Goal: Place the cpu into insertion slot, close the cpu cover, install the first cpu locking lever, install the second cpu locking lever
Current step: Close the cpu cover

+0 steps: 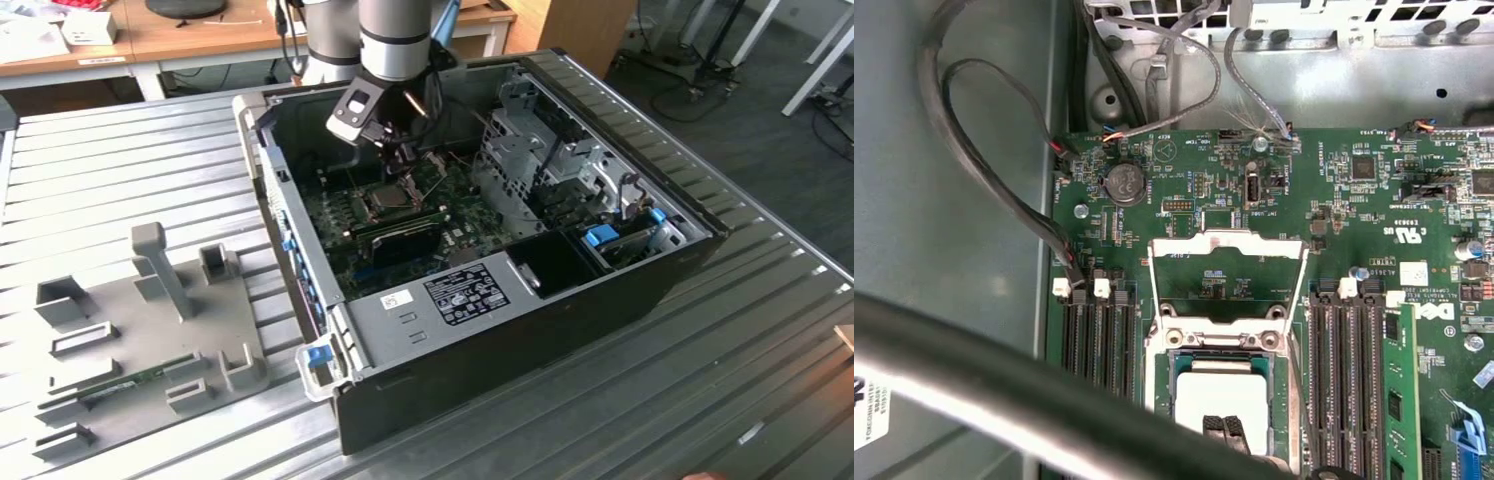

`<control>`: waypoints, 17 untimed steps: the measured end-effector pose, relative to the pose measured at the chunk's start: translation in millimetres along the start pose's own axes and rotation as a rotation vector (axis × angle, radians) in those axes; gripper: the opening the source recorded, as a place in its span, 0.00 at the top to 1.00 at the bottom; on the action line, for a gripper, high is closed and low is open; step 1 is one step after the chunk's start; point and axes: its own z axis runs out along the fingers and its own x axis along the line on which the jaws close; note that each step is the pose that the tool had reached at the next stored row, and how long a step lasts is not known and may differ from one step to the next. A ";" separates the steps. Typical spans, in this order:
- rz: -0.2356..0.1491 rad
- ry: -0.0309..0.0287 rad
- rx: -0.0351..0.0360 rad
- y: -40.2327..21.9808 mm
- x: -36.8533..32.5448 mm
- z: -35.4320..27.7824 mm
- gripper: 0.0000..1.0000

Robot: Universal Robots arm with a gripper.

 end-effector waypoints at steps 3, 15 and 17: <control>0.000 0.0000 0.0001 0.2 0.1 -3.2 0.90; 0.000 0.0000 0.0000 1.0 0.6 -18.8 0.90; 0.000 0.0000 0.0000 1.1 0.6 -20.7 0.90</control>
